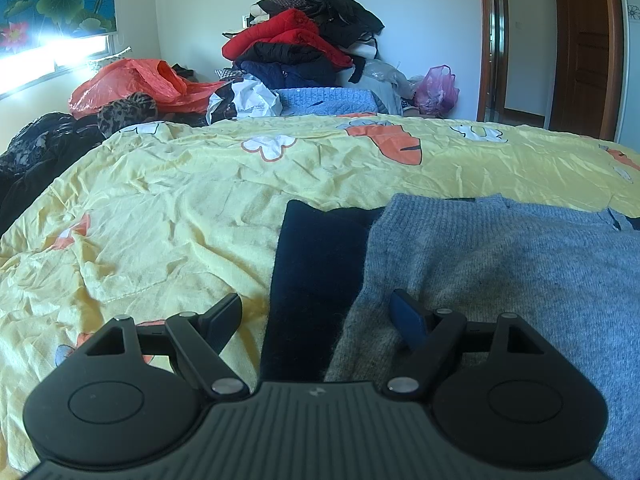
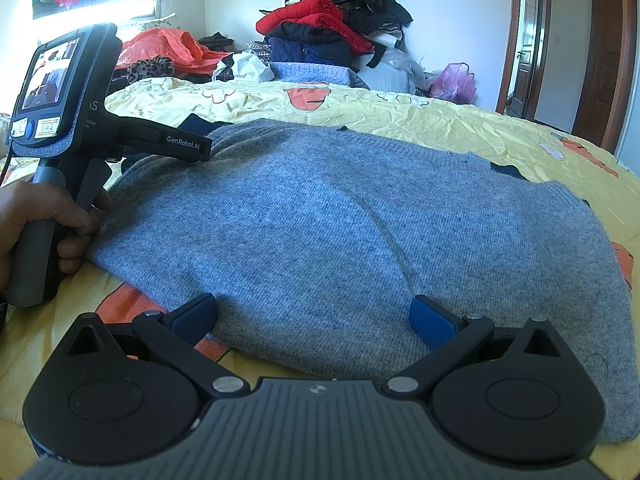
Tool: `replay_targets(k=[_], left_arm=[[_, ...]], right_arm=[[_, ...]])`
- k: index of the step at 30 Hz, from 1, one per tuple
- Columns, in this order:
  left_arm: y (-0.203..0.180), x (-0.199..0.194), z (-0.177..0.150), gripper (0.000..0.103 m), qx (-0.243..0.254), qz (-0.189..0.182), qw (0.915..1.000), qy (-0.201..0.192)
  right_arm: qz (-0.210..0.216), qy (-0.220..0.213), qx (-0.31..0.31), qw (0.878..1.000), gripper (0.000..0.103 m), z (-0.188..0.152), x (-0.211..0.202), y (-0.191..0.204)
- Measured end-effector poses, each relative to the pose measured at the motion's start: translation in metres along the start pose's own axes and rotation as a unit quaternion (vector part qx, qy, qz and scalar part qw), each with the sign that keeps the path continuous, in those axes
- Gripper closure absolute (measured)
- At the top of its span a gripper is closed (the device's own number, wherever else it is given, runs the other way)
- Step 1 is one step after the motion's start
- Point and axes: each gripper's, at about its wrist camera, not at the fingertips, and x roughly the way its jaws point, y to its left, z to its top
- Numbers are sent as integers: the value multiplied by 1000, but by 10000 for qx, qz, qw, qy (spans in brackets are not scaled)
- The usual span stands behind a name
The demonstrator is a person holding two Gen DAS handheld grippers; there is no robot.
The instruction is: Fold small clothes
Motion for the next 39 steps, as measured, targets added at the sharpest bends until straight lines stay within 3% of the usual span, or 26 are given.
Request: replay_targets(k=[17, 23, 29, 30, 33, 38, 39], left_arm=[[3, 2, 0, 20, -106, -30, 9999, 40], [17, 1, 6, 19, -351, -333, 9986, 221], [47, -21, 37, 19, -366, -862, 9956, 58], [52, -19, 43, 15, -371, -931, 9949, 133], [70, 0, 55, 7, -504, -1351, 9871, 701], [92, 46, 49, 7, -1139, -2177, 9556, 1626], [94, 50, 48, 2, -1247, -2286, 9524, 1583]], right_arm=[[-1, -1, -2, 10000, 0, 0, 0, 0], [-96, -11, -74, 9999, 0, 1, -5, 4], [3, -149, -994, 9949, 0, 12, -20, 38], [21, -132, -1256, 9920, 0, 12, -19, 49], [27, -207, -1910, 9814, 1, 9, -17, 79], [-389, -344, -2328, 9711, 1, 10, -2, 111], [-402, -344, -2321, 9713, 1, 13, 1, 113]])
